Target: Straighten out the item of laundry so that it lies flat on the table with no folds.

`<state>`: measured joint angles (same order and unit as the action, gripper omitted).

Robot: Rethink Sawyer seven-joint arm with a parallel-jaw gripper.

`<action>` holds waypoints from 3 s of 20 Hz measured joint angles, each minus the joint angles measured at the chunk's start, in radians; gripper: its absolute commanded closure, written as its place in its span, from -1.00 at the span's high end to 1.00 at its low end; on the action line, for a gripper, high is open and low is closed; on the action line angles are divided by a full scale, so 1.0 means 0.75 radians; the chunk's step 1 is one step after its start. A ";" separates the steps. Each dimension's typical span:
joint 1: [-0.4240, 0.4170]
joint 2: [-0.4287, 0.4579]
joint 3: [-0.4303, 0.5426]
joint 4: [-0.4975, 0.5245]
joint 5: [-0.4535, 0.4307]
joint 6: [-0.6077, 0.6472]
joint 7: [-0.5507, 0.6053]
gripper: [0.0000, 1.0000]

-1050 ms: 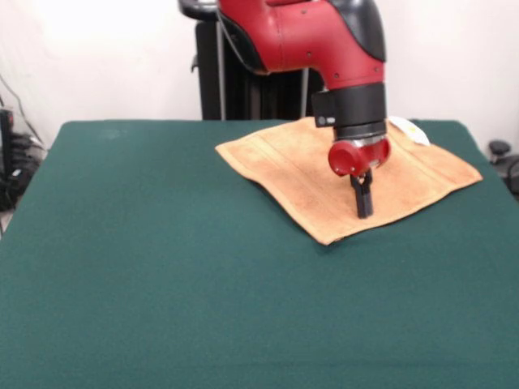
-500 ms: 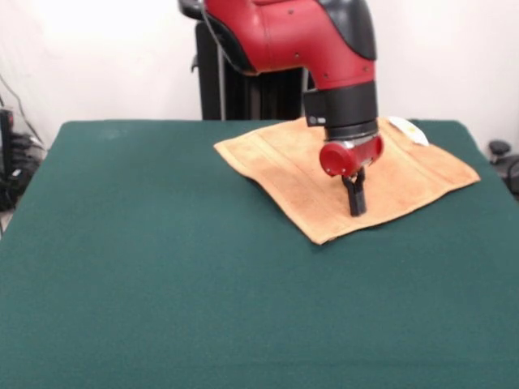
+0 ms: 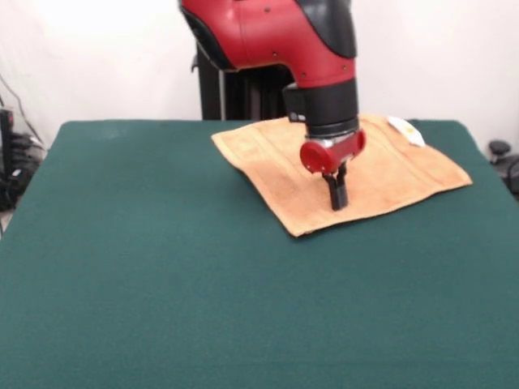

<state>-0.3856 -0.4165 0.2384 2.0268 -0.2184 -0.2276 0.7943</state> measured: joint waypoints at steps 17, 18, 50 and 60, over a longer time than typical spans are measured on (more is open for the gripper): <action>-0.134 -0.031 -0.022 0.041 -0.063 0.093 0.000 -1.00; -0.143 -0.032 -0.025 0.045 -0.071 0.093 0.000 -1.00; -0.190 -0.141 -0.031 0.130 -0.111 0.269 0.000 -1.00; -0.104 -0.135 -0.029 0.057 -0.254 0.711 0.000 -1.00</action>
<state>-0.4636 -0.5178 0.2167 2.0697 -0.4093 0.3061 0.7943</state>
